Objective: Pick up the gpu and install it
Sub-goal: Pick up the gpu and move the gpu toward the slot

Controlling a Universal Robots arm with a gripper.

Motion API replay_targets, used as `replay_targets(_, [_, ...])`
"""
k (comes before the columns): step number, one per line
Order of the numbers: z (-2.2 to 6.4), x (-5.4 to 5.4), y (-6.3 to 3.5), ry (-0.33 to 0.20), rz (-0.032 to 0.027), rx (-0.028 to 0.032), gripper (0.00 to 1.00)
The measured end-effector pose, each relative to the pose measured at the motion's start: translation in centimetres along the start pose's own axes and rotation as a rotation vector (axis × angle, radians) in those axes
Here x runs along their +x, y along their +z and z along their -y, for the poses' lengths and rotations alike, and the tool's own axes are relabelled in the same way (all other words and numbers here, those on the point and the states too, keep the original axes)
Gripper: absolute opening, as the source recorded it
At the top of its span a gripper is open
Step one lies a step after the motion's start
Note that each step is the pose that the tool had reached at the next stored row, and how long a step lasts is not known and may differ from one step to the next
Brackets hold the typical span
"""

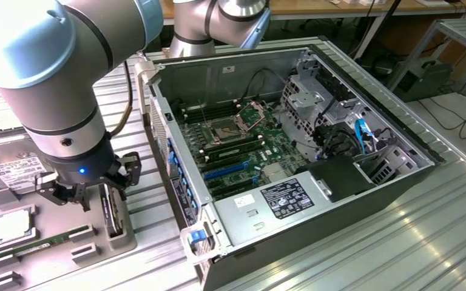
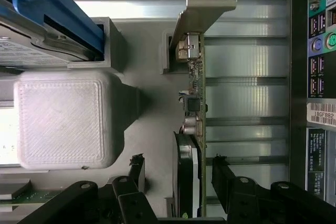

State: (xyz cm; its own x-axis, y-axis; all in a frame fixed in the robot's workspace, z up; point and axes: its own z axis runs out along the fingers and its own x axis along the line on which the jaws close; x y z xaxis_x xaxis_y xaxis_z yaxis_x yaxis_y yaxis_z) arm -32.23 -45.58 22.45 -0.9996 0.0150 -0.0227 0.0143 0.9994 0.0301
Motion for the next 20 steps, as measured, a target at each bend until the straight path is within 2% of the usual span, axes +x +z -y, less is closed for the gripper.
replay_targets(17, [-0.01, -0.5, 0.05, 0.0, 0.0002, -0.0001, 0.63])
replay_targets(18, [-0.01, -0.5, 0.05, 0.0, 0.0002, -0.0002, 0.62])
replay_targets(19, [-0.01, -0.5, 0.05, 0.0, 0.0002, -0.0001, 0.55])
replay_targets(20, [-0.01, -0.5, 0.06, 0.0, 0.0002, -0.0002, 0.55])
